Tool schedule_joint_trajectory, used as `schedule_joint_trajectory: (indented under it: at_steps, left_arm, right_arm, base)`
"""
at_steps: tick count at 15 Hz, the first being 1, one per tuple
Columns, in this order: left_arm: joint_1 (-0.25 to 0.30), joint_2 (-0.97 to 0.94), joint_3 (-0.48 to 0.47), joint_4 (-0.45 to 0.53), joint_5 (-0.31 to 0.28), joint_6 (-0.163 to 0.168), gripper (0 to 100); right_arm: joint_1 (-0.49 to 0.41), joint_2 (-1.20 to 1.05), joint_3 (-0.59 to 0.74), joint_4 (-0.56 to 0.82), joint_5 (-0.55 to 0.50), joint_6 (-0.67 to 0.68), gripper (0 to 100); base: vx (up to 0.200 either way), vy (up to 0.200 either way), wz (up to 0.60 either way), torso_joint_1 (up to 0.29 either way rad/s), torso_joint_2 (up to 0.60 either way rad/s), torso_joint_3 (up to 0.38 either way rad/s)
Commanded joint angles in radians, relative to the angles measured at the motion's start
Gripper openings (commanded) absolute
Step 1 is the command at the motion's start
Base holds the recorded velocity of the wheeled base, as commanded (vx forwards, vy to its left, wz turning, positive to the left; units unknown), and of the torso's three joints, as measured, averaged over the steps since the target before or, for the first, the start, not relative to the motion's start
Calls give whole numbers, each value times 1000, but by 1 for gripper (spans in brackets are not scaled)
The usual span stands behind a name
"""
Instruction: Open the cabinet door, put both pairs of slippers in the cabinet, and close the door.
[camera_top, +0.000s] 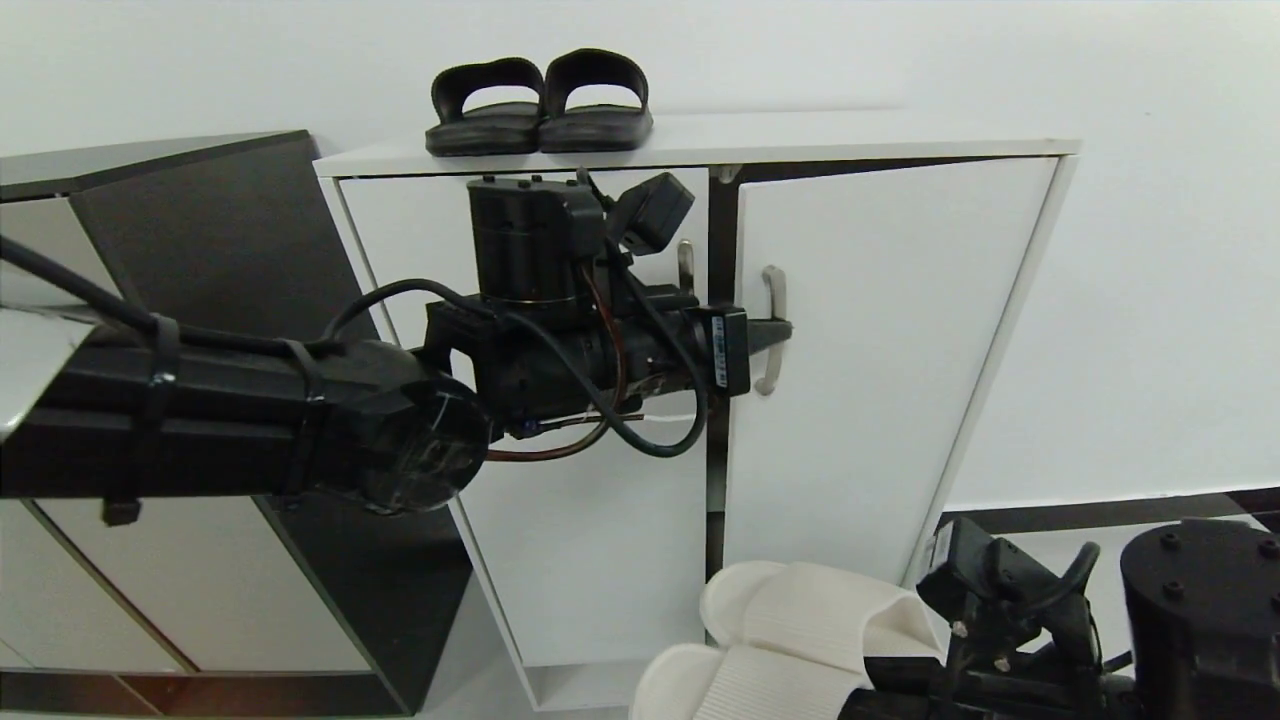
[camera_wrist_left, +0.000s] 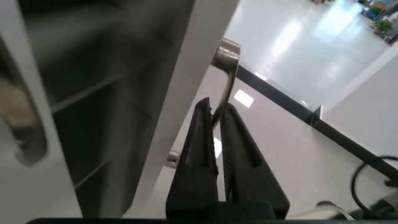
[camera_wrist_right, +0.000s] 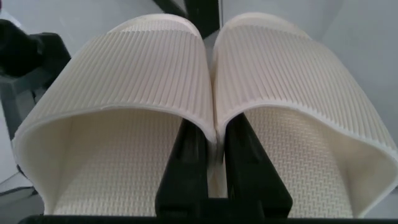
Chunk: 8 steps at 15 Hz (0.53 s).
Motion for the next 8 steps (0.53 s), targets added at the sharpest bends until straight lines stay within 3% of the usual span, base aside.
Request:
schedule_joint_trajectory:
  at_steps: [1, 5, 8]
  left_arm:
    - [-41, -104, 106, -11, 0, 0, 0]
    - [-62, -238, 276, -73, 0, -1, 0]
    - [5, -201, 232, -68, -6, -6, 0]
  right_arm:
    - [1, -44, 26, 0, 44, -17, 0]
    - [1, -55, 46, -1, 57, -41, 0]
    - [1, -55, 54, -1, 64, -81, 0]
  base:
    - [0, 0, 0, 0, 0, 0]
    - [0, 0, 0, 0, 0, 0]
    - [0, 0, 0, 0, 0, 0]
